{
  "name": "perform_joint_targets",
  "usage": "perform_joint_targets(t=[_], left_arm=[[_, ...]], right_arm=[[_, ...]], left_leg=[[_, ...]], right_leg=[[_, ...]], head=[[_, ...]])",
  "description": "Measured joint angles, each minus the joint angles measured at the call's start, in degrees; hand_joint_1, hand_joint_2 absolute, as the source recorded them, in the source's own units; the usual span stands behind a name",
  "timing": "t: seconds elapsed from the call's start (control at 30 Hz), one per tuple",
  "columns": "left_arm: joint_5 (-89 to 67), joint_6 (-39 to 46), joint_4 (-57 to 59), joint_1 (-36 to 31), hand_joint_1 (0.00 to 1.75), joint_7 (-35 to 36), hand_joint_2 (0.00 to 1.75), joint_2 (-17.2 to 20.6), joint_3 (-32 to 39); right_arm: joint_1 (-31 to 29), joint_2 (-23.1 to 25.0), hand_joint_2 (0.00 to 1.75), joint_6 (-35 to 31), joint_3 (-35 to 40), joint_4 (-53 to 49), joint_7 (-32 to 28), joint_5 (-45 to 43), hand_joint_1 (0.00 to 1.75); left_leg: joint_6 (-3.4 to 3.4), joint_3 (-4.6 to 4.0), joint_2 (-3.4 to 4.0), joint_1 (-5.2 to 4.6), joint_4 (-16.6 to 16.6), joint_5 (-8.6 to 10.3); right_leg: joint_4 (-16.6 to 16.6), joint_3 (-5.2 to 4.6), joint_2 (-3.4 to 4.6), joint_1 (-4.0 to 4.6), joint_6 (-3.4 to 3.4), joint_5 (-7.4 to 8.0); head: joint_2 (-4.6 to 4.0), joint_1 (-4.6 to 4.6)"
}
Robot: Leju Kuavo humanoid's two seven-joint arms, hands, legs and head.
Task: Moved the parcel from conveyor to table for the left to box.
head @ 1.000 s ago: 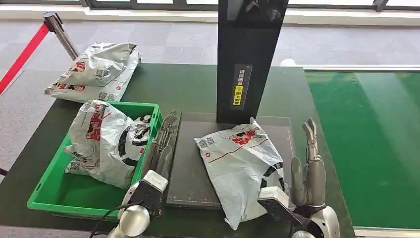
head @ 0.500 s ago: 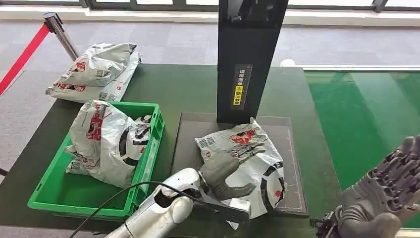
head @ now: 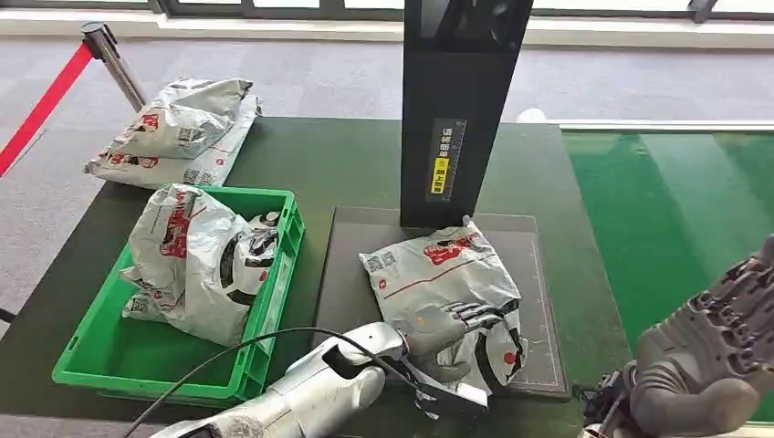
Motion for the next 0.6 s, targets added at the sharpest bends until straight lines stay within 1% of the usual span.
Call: perform_joint_targets(t=[0.43, 0.6], left_arm=[[-0.15, -0.09, 2.84, -0.94, 0.00, -0.02, 1.75, -0.79, -0.15], [-0.63, -2.78, 6.19, -1.56, 0.00, 1.14, 1.75, -1.38, -1.03]], right_arm=[[-0.08, 0.07, 0.00, 0.02, 0.00, 0.00, -0.04, -0.09, 0.00], [-1.49, 0.31, 0.00, 1.18, 0.04, 0.35, 0.07, -0.44, 0.00]], left_leg=[[0.01, 0.01, 0.00, 0.00, 0.00, 0.01], [0.01, 0.02, -0.01, 0.00, 0.00, 0.01]], right_leg=[[0.00, 0.02, -0.01, -0.01, 0.00, 0.01], [0.00, 0.06, -0.01, 0.00, 0.00, 0.00]], head=[[0.00, 0.02], [0.00, 0.00]])
